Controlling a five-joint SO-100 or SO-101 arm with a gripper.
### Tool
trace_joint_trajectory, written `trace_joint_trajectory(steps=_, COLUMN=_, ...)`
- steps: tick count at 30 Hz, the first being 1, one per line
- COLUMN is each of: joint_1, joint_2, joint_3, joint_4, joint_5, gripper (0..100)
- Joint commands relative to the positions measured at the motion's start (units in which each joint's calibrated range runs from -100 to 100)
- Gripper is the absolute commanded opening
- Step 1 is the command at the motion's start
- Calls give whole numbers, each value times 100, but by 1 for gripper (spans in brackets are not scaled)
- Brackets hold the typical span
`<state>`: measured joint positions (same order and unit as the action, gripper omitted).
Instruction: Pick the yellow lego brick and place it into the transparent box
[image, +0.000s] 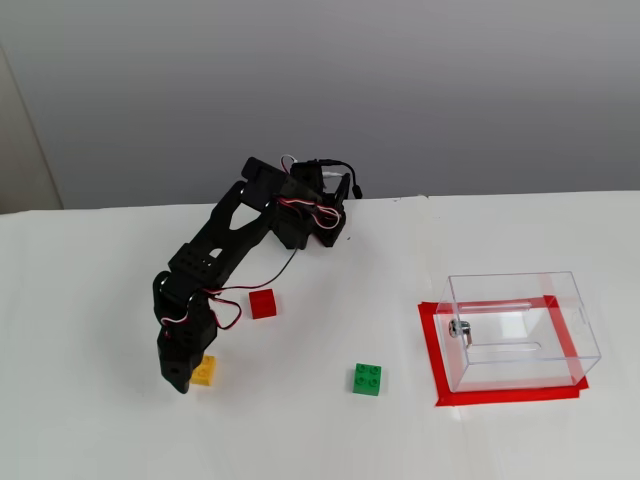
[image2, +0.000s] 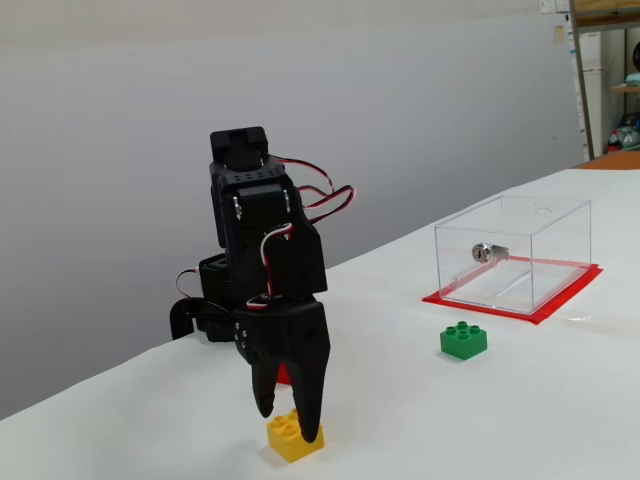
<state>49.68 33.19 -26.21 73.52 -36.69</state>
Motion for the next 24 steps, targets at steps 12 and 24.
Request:
trace_joint_trajectory(steps=12, joint_1=-10, joint_2=274, joint_3=-136, joint_4=-41, joint_5=21, gripper=33)
trace_joint_trajectory(steps=24, joint_1=12, joint_2=478, joint_3=-136, joint_4=-24, joint_5=115, gripper=14)
